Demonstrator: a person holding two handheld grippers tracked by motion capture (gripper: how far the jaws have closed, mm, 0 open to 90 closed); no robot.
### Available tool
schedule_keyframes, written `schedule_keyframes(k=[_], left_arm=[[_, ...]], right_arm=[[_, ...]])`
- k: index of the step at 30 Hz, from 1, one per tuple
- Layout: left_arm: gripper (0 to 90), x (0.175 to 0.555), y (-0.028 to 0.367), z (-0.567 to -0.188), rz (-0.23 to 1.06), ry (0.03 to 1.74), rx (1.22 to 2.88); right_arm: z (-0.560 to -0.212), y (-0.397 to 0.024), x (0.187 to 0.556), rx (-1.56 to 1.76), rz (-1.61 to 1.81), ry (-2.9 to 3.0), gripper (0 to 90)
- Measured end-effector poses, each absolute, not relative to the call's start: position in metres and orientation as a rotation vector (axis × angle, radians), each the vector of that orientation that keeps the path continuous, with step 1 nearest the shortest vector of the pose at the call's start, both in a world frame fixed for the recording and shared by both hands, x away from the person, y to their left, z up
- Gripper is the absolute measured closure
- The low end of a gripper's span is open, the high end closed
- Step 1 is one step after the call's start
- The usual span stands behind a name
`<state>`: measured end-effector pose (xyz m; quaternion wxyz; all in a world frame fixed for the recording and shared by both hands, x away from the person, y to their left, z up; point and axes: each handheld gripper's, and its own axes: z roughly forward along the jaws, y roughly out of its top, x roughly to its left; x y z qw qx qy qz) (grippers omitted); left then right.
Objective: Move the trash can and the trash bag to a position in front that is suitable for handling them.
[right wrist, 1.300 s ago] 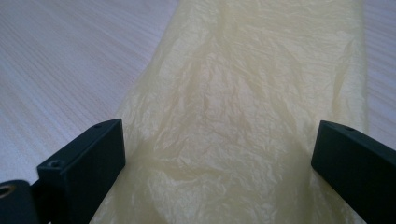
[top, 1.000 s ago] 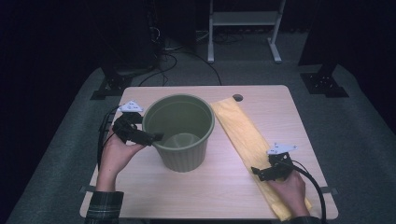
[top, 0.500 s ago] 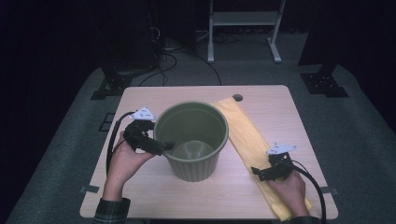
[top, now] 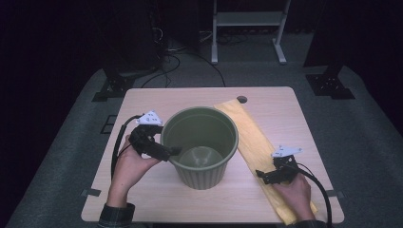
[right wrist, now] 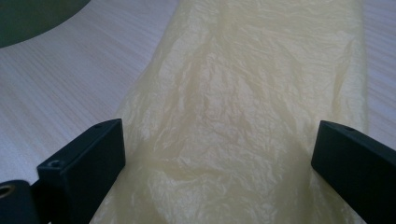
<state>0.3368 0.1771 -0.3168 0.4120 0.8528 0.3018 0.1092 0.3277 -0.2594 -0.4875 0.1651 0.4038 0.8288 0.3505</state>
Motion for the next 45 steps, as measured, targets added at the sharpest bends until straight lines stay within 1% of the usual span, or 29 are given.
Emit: schedule_keyframes(k=[7, 8, 11, 21, 29, 32, 38, 45], left_arm=[[0.0, 0.333, 0.189, -0.296, 0.338, 0.765, 2.094], [0.0, 0.327, 0.194, -0.29, 0.356, 0.758, 2.078], [0.0, 0.317, 0.2, -0.286, 0.372, 0.758, 2.061], [0.0, 0.289, 0.217, -0.292, 0.393, 0.787, 2.051], [0.0, 0.266, 0.237, -0.314, 0.412, 0.823, 2.03], [0.0, 0.261, 0.241, -0.33, 0.429, 0.839, 2.029], [0.0, 0.26, 0.242, -0.351, 0.436, 0.849, 2.021], [0.0, 0.262, 0.232, -0.382, 0.445, 0.811, 2.052]], right_arm=[[-0.487, -0.259, 0.328, 1.15, 0.998, 2.361, 1.6], [-0.487, -0.259, 0.328, 1.15, 0.999, 2.361, 1.7], [-0.487, -0.259, 0.328, 1.15, 0.999, 2.361, 1.6], [-0.488, -0.26, 0.328, 1.154, 0.998, 2.357, 1.6], [-0.488, -0.26, 0.328, 1.156, 0.995, 2.354, 1.5], [-0.488, -0.259, 0.328, 1.158, 0.994, 2.355, 1.1], [-0.488, -0.259, 0.328, 1.158, 0.993, 2.355, 1.1], [-0.488, -0.259, 0.328, 1.157, 0.995, 2.354, 1.2]])
